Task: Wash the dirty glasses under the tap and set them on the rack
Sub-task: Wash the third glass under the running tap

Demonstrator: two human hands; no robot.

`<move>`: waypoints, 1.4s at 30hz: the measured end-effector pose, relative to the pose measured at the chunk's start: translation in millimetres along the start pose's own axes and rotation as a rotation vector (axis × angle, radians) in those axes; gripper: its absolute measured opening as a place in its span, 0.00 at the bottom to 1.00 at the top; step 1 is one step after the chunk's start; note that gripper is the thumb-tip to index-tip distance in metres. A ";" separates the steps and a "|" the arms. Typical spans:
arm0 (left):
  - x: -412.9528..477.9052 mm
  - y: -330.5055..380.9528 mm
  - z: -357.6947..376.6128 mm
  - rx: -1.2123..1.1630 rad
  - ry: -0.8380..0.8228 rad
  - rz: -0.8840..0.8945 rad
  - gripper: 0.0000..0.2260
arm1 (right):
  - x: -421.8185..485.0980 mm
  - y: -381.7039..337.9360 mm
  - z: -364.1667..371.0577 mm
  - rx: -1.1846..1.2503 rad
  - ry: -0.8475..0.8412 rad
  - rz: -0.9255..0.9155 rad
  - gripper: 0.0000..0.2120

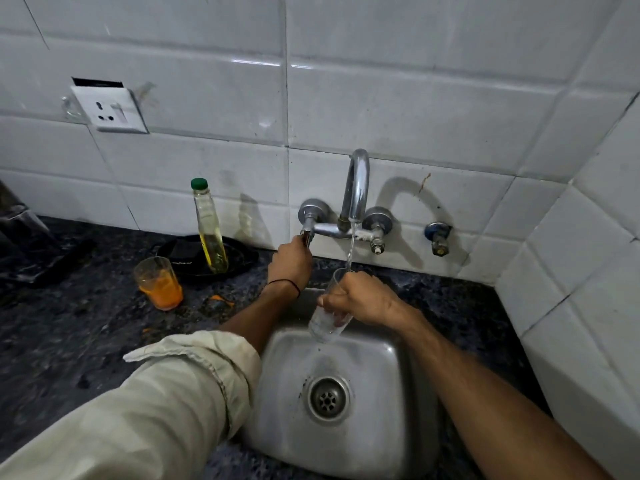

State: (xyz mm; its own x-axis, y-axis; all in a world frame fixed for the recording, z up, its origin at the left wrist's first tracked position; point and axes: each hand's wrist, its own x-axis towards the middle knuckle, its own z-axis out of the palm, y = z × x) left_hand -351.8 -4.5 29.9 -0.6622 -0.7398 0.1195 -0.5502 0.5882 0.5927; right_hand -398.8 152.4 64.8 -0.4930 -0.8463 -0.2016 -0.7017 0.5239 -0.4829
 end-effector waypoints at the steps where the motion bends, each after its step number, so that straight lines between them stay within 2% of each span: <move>1: -3.0 -5.4 1.8 -0.110 -0.003 -0.002 0.12 | -0.1 3.6 2.1 0.104 0.022 -0.005 0.21; 5: -24.9 -33.0 14.5 -0.582 -0.107 -0.046 0.15 | -2.4 15.3 15.7 0.581 0.133 0.036 0.18; 7: -37.3 -44.7 23.4 -0.697 -0.139 -0.121 0.21 | -4.8 16.5 26.5 0.864 0.208 0.112 0.17; 10: -43.6 -41.9 18.2 -0.551 -0.071 -0.064 0.26 | -9.0 16.4 42.6 1.114 0.230 0.259 0.18; 14: -23.5 -21.4 2.3 -0.377 -0.040 0.166 0.28 | -15.1 15.2 57.5 1.200 0.148 0.374 0.18; 17: -13.5 -15.7 -1.1 -0.253 -0.034 0.196 0.26 | -17.4 13.6 65.6 1.301 0.128 0.405 0.14; 23: -5.8 -23.7 -26.2 -0.083 -0.181 0.227 0.24 | -15.9 6.4 65.3 1.588 0.141 0.459 0.12; 25: -20.4 -17.7 -32.6 -0.239 -0.208 0.140 0.22 | -14.7 4.1 65.9 1.758 0.141 0.450 0.11; 27: -42.7 -13.8 -29.1 -0.618 -0.246 -0.035 0.19 | -14.1 1.6 69.4 1.889 0.200 0.471 0.15; 29: -66.5 -12.8 -22.4 -0.881 -0.255 -0.132 0.19 | -13.3 -0.6 76.3 1.955 0.280 0.544 0.20; 32: -96.3 -14.8 -13.4 -0.949 -0.295 0.020 0.15 | -18.1 -5.5 88.7 2.077 0.317 0.643 0.17; 35: -110.2 -17.0 -9.5 -0.914 -0.347 0.147 0.23 | -30.0 -13.1 94.0 2.113 0.334 0.695 0.15; 38: -110.9 -17.4 -12.1 -0.826 -0.313 0.172 0.24 | -36.9 -16.8 98.8 2.083 0.329 0.727 0.11; 40: -114.3 -17.4 -13.9 -0.789 -0.295 0.170 0.25 | -38.4 -10.4 110.5 1.881 0.360 0.797 0.11; 42: -117.8 -18.8 -15.6 -0.751 -0.285 0.183 0.26 | -42.3 -3.0 124.0 1.563 0.412 0.784 0.13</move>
State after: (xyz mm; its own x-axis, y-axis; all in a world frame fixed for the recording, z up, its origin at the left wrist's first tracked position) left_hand -255.5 66.5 17.1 -0.8678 -0.4824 0.1192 -0.0007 0.2411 0.9705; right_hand -312.0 174.6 -30.8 -0.6922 -0.2673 -0.6704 0.7003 -0.0244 -0.7134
